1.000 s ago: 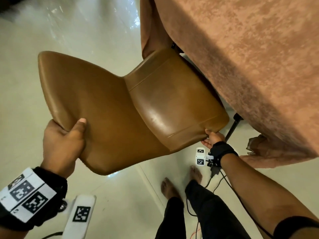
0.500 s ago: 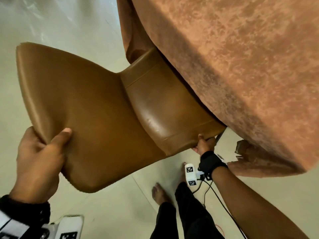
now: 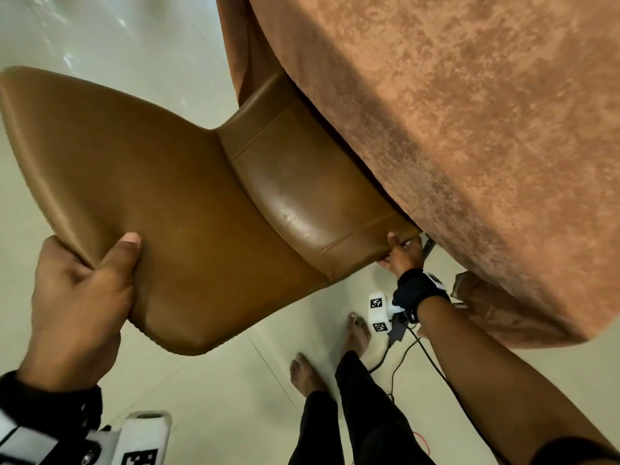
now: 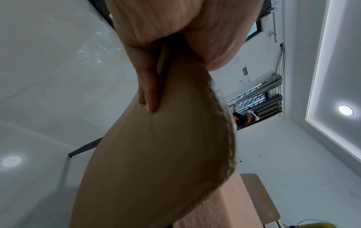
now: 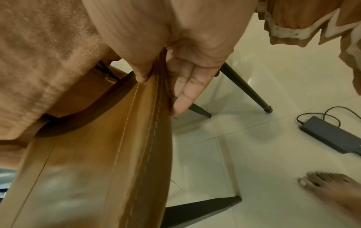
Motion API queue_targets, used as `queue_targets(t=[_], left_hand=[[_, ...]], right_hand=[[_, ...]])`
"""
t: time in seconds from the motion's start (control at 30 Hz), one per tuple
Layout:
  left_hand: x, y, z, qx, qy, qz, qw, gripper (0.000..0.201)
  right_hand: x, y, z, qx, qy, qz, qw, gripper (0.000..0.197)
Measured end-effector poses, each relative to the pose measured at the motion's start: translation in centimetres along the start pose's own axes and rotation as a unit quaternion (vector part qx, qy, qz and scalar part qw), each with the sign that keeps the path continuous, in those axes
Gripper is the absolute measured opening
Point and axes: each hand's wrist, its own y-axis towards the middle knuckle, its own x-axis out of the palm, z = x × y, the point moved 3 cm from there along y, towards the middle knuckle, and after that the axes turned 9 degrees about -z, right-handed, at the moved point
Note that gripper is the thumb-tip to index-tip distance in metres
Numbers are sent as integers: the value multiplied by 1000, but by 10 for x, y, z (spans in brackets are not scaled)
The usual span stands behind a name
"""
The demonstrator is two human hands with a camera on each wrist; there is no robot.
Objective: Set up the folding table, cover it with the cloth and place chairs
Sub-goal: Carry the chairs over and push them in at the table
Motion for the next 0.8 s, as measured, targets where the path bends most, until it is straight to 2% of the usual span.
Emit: queue_targets(t=[0.1, 0.13, 0.2, 0.27, 0.4, 0.57, 0.7, 0.8], left_hand=[[3, -3, 1, -6, 3, 0, 1000, 59], [5, -5, 2, -2, 7, 2, 1000, 56], [5, -7, 5, 3, 15, 19, 1000, 44], [5, -7, 4, -5, 24, 35, 999, 49], [9, -10, 17, 13, 67, 44, 997, 53], [18, -22, 42, 44, 93, 27, 994, 58], [23, -32, 49, 43, 111, 55, 991, 35], [27, -35, 56, 36, 129, 73, 988, 30]], right_hand=[[-1, -9, 1, 14, -15, -6, 1000, 31], [2, -12, 6, 33, -10, -20, 999, 32], [13, -22, 19, 88, 6, -61, 994, 41], [26, -32, 34, 123, -5, -86, 989, 50], [37, -32, 38, 112, -1, -68, 991, 45], [34, -37, 28, 123, -56, -92, 987, 48], [34, -47, 23, 125, -114, -88, 982, 45], [35, -61, 18, 131, -128, -71, 980, 38]])
